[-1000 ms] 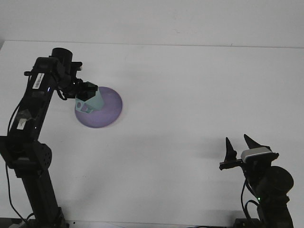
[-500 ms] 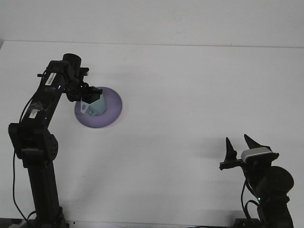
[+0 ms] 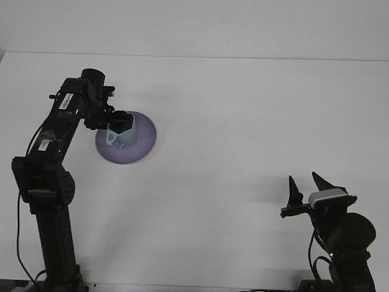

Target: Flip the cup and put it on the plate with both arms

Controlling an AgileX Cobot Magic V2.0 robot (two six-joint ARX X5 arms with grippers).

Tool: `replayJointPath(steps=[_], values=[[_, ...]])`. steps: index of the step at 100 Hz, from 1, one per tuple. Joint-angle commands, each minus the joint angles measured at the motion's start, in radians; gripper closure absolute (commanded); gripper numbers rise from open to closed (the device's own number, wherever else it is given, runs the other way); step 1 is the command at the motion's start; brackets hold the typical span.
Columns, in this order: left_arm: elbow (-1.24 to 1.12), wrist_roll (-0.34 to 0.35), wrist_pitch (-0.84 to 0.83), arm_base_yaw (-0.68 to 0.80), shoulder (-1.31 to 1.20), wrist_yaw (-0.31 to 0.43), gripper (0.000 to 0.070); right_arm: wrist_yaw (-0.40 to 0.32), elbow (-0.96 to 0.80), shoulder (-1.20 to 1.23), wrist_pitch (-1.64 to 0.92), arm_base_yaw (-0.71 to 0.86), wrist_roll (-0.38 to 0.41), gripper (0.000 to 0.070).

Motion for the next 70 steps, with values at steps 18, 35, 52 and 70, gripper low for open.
replayJointPath(steps=[18,35,52,70], values=[[0.032,-0.010,-0.029,0.026,-0.066,-0.001,0.0232,0.000,0.008,0.003,0.008,0.000,0.009,0.0287],[0.032,-0.011,-0.027,0.063,-0.219,-0.001,0.0237,0.000,0.008,0.003,0.009,0.000,0.009,0.0287],[0.032,-0.040,0.013,0.107,-0.395,0.001,0.0352,0.000,0.008,0.003,0.009,0.000,0.009,0.0287],[0.032,-0.043,-0.002,0.137,-0.562,0.034,0.0687,0.000,0.008,0.003,0.008,0.000,0.011,0.0287]])
